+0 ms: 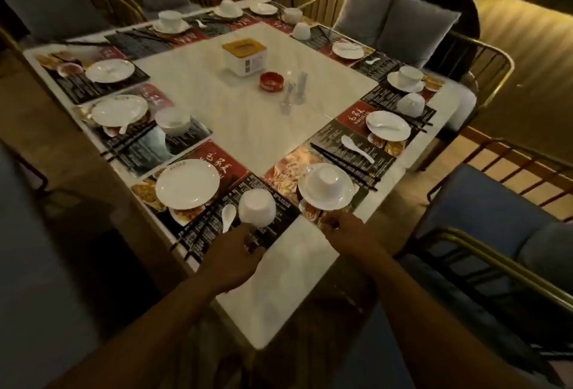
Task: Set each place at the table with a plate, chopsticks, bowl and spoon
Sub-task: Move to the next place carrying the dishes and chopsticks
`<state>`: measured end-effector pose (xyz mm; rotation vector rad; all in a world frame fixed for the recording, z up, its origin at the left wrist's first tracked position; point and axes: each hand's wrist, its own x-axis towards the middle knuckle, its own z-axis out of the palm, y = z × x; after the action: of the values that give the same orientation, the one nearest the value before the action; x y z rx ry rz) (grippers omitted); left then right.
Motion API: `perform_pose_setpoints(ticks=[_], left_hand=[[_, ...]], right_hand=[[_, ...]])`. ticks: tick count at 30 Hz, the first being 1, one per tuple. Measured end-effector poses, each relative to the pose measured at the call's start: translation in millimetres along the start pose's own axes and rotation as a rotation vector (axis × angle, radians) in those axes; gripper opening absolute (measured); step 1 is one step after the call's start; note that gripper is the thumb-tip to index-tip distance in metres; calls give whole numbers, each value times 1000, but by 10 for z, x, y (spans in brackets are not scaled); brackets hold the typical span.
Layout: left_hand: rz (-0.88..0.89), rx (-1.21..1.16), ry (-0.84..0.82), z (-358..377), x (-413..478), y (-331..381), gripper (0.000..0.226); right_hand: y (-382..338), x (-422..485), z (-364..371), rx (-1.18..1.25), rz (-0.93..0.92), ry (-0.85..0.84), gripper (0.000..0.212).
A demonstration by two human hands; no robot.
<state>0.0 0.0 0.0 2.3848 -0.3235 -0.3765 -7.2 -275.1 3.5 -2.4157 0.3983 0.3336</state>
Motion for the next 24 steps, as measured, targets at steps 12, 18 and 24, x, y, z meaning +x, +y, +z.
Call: perform_pose_setpoints(ticks=[12, 18, 24], left_hand=[[-68, -201, -35, 222, 1209, 183, 44], [-70, -266, 19, 572, 1753, 412, 36], [-169, -243, 77, 1020, 2137, 711, 56]], right_hand=[[152, 1168, -398, -56, -6, 54, 35], [428, 2104, -544, -92, -256, 61, 37], [600, 2762, -767, -80, -357, -57, 19]])
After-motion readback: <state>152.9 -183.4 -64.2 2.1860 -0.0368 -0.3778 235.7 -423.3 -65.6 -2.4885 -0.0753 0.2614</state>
